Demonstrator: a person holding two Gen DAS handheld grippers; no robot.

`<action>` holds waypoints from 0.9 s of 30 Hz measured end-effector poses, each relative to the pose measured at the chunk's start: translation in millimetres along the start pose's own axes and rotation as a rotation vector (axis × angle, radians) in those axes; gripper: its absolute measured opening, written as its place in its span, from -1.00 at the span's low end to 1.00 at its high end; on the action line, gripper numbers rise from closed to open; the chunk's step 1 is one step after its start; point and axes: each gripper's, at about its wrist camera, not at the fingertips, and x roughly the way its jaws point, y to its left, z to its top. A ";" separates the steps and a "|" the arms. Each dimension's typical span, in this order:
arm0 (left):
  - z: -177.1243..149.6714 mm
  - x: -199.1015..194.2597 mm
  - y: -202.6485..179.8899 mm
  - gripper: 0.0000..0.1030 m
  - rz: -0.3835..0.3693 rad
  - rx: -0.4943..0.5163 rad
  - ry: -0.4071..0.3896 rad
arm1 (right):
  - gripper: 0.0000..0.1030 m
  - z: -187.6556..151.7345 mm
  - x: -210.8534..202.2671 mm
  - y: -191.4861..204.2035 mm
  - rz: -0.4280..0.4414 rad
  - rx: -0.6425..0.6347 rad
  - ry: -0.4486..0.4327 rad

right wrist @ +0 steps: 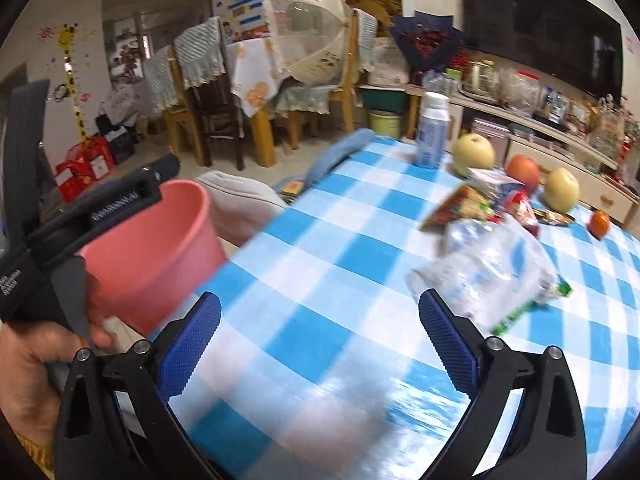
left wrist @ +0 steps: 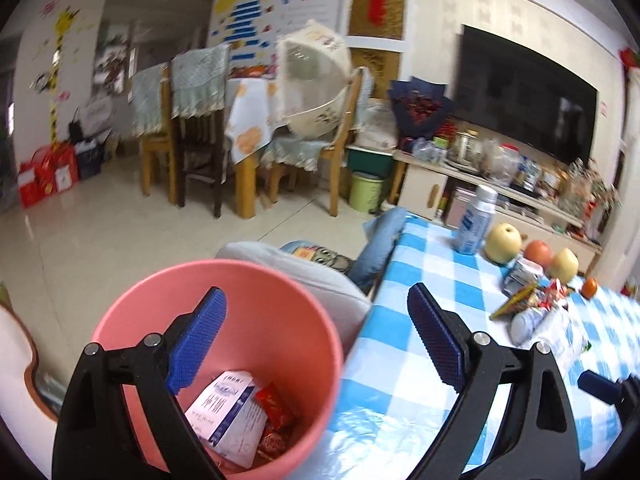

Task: Collect trash
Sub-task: 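Move both open tools back over the table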

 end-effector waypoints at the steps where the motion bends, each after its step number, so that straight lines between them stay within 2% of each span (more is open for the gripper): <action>1: -0.3 -0.3 -4.5 0.79 -0.004 0.014 -0.009 | 0.90 -0.9 -0.7 -3.8 -0.005 0.000 0.003; 7: -5.6 -1.0 -33.3 0.79 -0.059 0.099 -0.020 | 0.91 -10.2 -16.6 -28.6 -0.016 -0.003 -0.025; 12: -11.1 -2.0 -60.9 0.79 -0.080 0.198 -0.012 | 0.91 -20.0 -23.4 -32.8 -0.032 -0.062 -0.030; 18: -21.0 0.6 -85.5 0.79 -0.150 0.253 0.055 | 0.90 -32.6 -26.0 -50.8 -0.060 -0.085 0.006; 21: -26.9 1.9 -100.1 0.79 -0.172 0.300 0.069 | 0.90 -38.1 -33.2 -65.7 -0.059 -0.089 -0.031; 23: -31.7 2.6 -109.8 0.79 -0.193 0.327 0.075 | 0.90 -40.7 -40.2 -78.1 -0.077 -0.094 -0.071; 25: -35.9 2.1 -121.2 0.79 -0.211 0.358 0.079 | 0.90 -40.7 -43.7 -88.8 -0.106 -0.102 -0.071; 27: -38.9 2.6 -130.4 0.79 -0.232 0.377 0.084 | 0.90 -38.9 -47.4 -99.7 -0.172 -0.122 -0.055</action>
